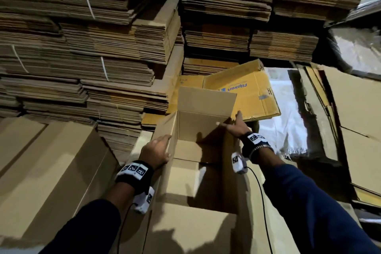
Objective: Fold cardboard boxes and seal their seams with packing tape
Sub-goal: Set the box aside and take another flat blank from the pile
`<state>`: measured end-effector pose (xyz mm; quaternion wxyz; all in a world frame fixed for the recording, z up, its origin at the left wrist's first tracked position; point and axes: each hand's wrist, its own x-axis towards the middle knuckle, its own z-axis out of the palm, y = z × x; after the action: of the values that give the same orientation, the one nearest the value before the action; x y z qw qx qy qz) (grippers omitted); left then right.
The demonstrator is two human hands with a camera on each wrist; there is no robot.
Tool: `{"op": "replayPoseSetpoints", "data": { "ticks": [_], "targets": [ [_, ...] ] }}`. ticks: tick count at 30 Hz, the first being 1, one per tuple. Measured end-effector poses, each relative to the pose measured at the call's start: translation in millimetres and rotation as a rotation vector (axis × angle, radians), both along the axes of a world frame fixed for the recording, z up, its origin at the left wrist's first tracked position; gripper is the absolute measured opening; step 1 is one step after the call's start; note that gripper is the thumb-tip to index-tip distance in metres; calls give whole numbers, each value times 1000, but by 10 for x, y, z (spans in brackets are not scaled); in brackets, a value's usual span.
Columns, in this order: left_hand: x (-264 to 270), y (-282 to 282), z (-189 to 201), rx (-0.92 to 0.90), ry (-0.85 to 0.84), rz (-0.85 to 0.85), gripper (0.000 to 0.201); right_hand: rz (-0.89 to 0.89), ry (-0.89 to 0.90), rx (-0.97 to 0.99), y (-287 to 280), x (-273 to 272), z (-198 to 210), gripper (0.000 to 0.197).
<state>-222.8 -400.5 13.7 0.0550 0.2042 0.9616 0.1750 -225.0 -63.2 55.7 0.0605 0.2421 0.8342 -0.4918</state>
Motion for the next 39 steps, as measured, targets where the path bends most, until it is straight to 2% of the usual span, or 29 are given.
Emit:
{"op": "replayPoseSetpoints", "data": {
  "ticks": [2, 3, 4, 7, 8, 11, 13, 15, 17, 20, 21, 25, 26, 28, 31, 33, 36, 39],
  "targets": [
    [-26, -50, -76, 14, -18, 18, 78, -85, 86, -152, 23, -174, 68, 153],
    [-33, -66, -71, 27, -35, 36, 81, -116, 119, -198, 27, -230, 95, 157],
    [-50, -73, -61, 46, -42, 55, 83, -140, 141, -226, 26, -268, 115, 150],
    [-76, -106, 23, 81, -80, 58, 82, -141, 234, -270, 40, -279, 124, 99],
    [-74, -124, 37, 94, -88, 57, 80, -143, 240, -259, 39, -261, 122, 90],
    [-27, -210, 22, 59, -136, 28, 71, -126, 167, -35, 48, -163, -59, 89],
    [23, -301, 3, 69, -234, -11, 76, 21, 75, 269, 74, -93, -238, 62],
    [46, -440, -71, 105, -304, -50, 97, 250, -28, 574, 29, -22, -384, 42],
    [3, -699, -298, 112, -339, 34, 109, 393, -171, 728, -103, 31, -451, 44],
    [-52, -1143, -625, 184, -426, 174, 109, 398, -267, 736, -254, 63, -400, 46],
    [42, -1209, -461, 197, -439, 166, 103, 382, -256, 720, -256, 68, -370, 43],
    [289, -1312, 172, 343, -448, 167, 51, 372, -196, 594, -270, 178, -193, 28],
    [302, -1314, 281, 434, -461, 165, 49, 355, -201, 578, -302, 244, -150, 30],
    [386, -1269, 618, 545, -482, 127, 55, 294, -201, 554, -328, 383, -124, 40],
    [574, -1128, 1033, 514, -473, -11, 76, 225, -212, 540, -449, 684, -26, 52],
    [757, -946, 1158, 494, -483, -136, 88, 189, -229, 526, -513, 895, -8, 56],
    [1001, -630, 957, 454, -466, -284, 92, 140, -230, 507, -628, 1247, -17, 57],
    [1269, -396, 562, 300, -441, -375, 92, 59, -250, 513, -651, 1682, -144, 48]
  ]
}}
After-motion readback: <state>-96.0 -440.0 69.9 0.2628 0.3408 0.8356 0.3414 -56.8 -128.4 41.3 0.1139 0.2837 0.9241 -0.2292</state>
